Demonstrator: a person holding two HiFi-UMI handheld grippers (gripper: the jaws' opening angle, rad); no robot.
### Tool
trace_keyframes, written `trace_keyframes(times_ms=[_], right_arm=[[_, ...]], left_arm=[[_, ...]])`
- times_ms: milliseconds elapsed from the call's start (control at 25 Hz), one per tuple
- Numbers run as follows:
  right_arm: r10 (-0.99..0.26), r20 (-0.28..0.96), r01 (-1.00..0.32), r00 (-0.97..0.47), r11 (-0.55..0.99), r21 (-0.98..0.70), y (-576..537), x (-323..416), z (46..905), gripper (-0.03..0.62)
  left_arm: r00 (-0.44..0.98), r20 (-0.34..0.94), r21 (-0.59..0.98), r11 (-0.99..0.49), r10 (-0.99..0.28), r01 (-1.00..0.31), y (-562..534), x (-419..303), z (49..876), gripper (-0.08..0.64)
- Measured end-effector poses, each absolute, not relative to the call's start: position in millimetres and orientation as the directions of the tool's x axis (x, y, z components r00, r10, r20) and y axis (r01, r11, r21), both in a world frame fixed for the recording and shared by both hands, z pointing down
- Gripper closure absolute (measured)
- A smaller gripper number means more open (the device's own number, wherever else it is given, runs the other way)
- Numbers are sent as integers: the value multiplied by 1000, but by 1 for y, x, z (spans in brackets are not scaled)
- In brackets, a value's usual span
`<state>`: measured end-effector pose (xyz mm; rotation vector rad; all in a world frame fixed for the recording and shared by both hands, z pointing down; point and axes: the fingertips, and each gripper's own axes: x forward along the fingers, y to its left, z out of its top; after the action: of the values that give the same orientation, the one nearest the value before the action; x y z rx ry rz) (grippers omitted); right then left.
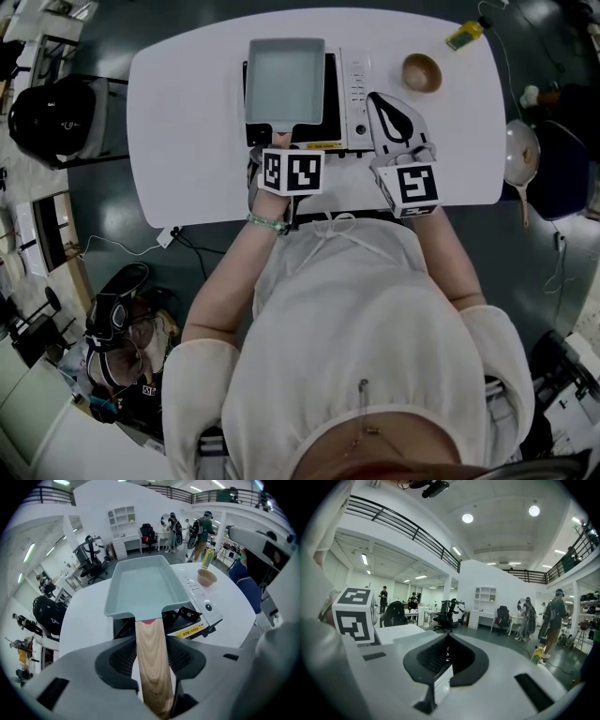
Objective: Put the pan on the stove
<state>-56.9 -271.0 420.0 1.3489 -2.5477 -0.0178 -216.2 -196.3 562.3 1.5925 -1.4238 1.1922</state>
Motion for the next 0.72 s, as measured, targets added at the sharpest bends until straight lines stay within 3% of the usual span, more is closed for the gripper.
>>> trace_keyframes(times_ms=[320,400,720], right_arm=[[-816,211,-806,-539,572,151,-271,-62,412,584],[-818,210,-808,-536,569,154,-270,-62,411,584],[-827,188,-811,-530,559,175,-262,-70,392,584]], left_arm=[[-1,899,-99,-201,-438,-975,-203,-211,528,385],[37,891,-64,-205,-453,-977,-205,-207,518,443],[143,842,18,-237,-521,-971,-218,-205,482,492]])
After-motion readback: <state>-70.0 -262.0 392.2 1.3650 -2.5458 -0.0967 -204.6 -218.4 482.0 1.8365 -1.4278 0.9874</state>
